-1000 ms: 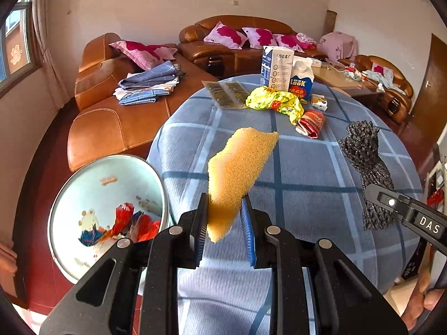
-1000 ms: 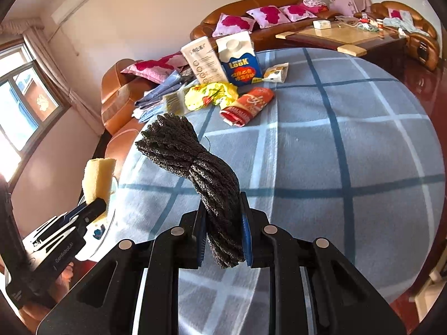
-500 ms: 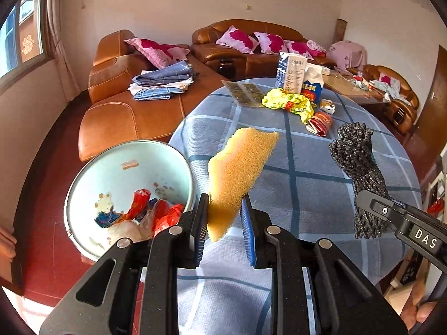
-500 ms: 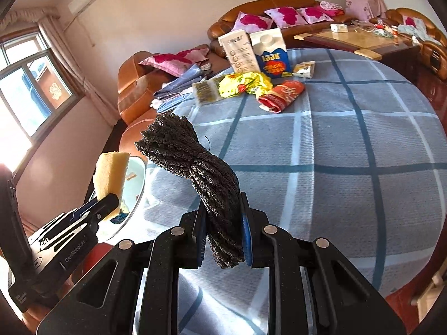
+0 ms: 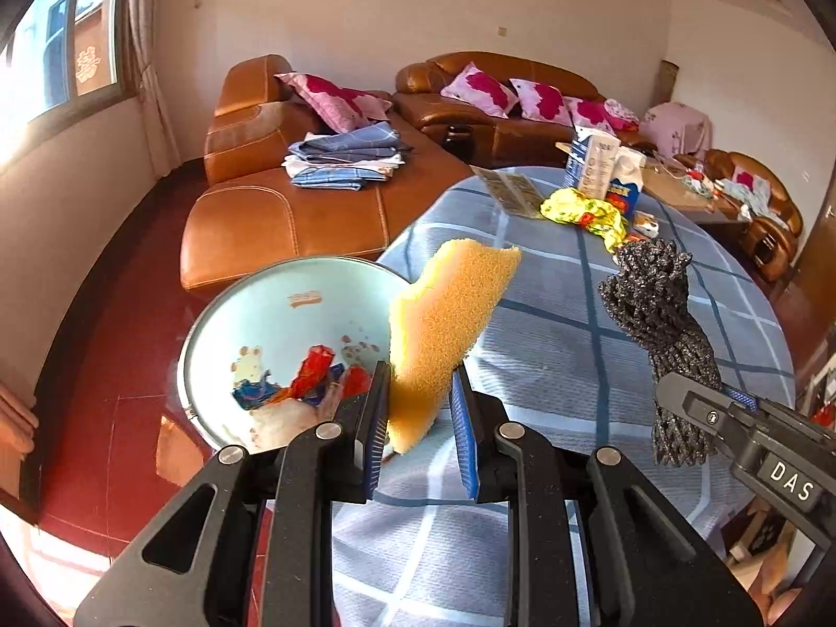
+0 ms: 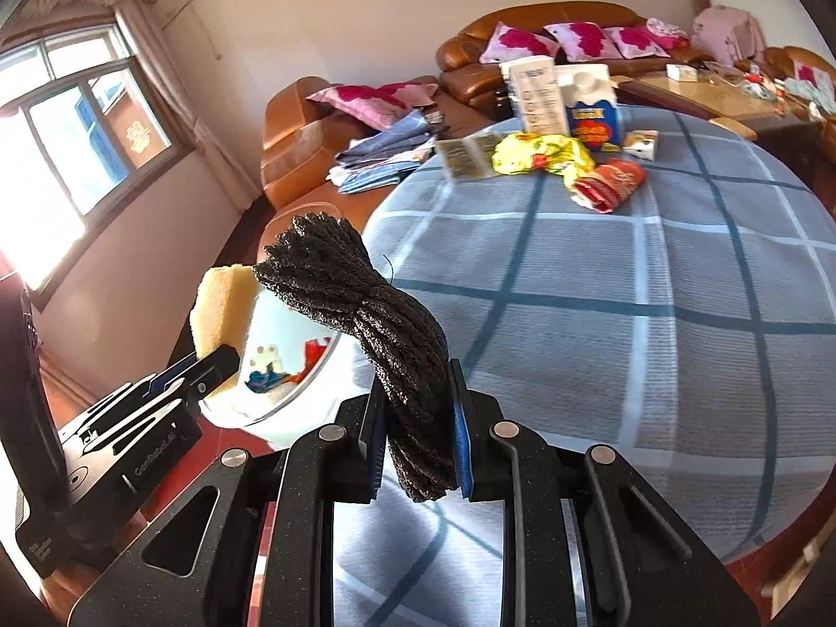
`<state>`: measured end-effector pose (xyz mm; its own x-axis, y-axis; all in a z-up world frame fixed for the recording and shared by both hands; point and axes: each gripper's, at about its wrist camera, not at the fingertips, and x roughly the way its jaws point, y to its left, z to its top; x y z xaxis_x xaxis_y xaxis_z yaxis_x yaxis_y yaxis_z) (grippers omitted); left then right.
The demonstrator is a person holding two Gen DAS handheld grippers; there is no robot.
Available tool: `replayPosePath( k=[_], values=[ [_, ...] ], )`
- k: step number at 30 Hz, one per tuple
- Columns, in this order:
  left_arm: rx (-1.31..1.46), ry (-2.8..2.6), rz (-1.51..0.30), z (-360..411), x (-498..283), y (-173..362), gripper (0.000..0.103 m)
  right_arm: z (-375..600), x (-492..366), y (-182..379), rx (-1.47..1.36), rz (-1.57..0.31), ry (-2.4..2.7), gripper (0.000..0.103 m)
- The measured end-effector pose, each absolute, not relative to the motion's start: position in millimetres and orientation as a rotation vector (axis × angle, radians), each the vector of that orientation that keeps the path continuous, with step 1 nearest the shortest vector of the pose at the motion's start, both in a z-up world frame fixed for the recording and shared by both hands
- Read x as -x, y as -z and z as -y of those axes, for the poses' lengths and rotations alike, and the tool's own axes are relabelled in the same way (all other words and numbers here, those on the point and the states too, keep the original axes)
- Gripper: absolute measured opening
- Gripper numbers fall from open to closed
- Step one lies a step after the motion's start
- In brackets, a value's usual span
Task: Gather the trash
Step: 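Carry the scrubber with the right tool while the left carries the sponge over the teal bin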
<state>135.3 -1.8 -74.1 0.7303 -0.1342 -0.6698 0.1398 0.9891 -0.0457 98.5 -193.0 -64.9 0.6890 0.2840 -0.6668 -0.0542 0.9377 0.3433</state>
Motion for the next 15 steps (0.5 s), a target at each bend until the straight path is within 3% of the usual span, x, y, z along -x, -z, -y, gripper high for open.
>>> replayPosePath(
  k=[15],
  values=[
    [0.033, 0.062, -0.726, -43, -129, 72, 0.023, 141, -110, 55, -0.266, -0.784, -0.278, 0.022]
  ],
)
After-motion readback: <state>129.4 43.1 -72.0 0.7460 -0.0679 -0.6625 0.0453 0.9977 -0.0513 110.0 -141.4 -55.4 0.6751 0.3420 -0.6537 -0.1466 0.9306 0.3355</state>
